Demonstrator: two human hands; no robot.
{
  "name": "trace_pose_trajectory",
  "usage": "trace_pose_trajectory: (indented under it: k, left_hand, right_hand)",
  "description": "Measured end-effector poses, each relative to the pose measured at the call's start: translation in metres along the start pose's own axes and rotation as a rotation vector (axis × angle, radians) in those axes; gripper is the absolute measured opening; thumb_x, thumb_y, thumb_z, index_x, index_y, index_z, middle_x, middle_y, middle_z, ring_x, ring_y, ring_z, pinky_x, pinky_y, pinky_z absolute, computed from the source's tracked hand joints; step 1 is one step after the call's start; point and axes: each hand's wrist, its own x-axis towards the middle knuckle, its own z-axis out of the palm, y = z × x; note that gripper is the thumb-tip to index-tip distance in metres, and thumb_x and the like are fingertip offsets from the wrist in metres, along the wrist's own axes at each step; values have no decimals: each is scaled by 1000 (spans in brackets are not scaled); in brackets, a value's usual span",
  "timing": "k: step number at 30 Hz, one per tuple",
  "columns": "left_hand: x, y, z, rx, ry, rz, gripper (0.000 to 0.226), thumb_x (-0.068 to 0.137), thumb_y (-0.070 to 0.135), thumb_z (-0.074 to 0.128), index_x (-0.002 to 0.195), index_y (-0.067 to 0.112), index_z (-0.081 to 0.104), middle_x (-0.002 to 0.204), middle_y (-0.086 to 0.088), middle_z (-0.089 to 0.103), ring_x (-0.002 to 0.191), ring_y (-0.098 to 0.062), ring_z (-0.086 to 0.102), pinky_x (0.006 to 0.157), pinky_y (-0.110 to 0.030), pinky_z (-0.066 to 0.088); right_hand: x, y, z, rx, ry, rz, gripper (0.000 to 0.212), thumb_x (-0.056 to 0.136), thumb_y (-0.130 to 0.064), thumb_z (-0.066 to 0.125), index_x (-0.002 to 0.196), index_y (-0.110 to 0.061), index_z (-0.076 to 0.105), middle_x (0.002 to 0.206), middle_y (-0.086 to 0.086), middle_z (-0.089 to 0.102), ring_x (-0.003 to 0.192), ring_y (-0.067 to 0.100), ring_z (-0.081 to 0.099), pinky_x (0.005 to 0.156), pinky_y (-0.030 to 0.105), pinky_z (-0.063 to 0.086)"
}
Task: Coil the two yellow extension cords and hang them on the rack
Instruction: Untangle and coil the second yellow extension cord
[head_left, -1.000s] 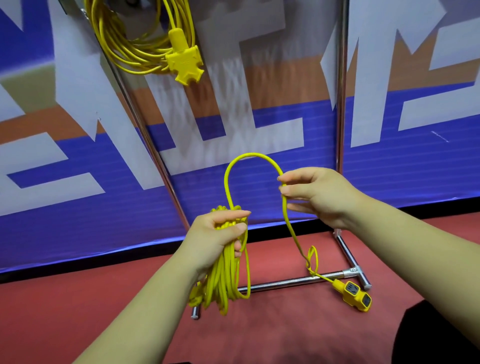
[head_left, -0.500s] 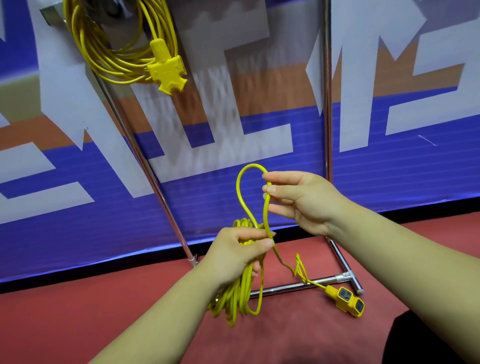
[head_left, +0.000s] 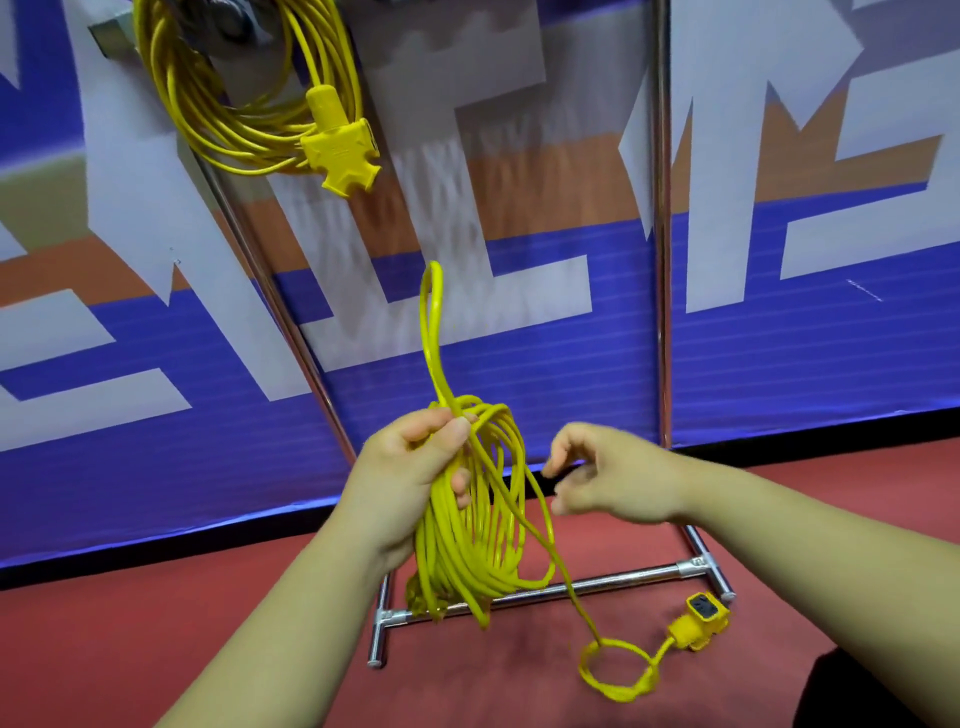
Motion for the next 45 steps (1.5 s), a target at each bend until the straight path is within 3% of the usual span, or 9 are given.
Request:
trace_pose_trajectory:
  k: [3,8,13,19,23,28,31,38,45]
  left_hand:
    - [-6,16,-6,-93,3,39,16,82,24,65,89,15,76,68,-8,54,46,-14,46,41,-26,44]
    - [-15,29,-13,-169,53,85,14,83,23,63,87,18,74,66,-2,58,45,-12,46,41,-24,45]
    - [-15,32,-35,-219,111,93,15,84,28,63,86,21,76,69,0,60,47,-9,48,43,-22,46]
    - [-9,32,-69,-294,280,42,23,85,37,63,95,17,66,71,-4,55,46,-8,47,41,-21,45]
    - [-8,27,-82,-280,311,-31,20,95,32,59,103,13,61,74,-3,54,46,-7,48,41,-21,45]
    - [-11,22,-79,-170,277,-99,12,95,18,61,103,10,67,72,-7,56,47,-11,51,42,-23,47]
    - [-13,14,-76,-69,257,-181,21,94,7,63,113,9,69,70,-12,56,47,-16,51,45,-25,48]
    - [-9,13,-77,-139,300,-225,27,93,0,59,116,12,68,72,-13,57,52,-16,53,46,-26,49]
    - [-3,22,-78,-330,259,-71,46,87,-1,59,129,18,61,78,-9,56,52,-10,56,47,-25,51]
  right_hand:
    - [9,15,14,-105,-103,24,43,66,-19,82,90,-23,47,109,18,68,78,17,56,79,50,53]
    - [13,16,30,-107,-147,-16,40,75,-4,79,84,-20,44,92,1,65,71,16,54,68,35,46]
    - [20,15,41,-82,19,-51,34,77,-5,79,75,-19,48,73,-2,63,57,16,53,59,35,47]
    - [22,-5,38,117,419,-144,28,76,-7,82,71,-21,59,80,4,73,72,19,69,73,41,56]
    - [24,-22,33,167,543,-150,19,81,-8,78,77,-16,61,72,7,72,59,15,67,65,37,55]
    - [35,-24,27,274,646,4,14,87,-3,68,84,-11,56,67,11,68,62,24,73,62,41,61]
    - [46,-8,26,337,682,177,15,85,1,62,87,-12,55,77,15,71,52,24,68,54,34,56]
    - [47,22,41,360,369,624,17,95,5,43,94,-1,59,71,18,71,49,20,61,48,21,46]
    - [31,13,40,-244,-43,536,21,89,2,54,96,3,73,59,2,68,48,17,44,49,21,33]
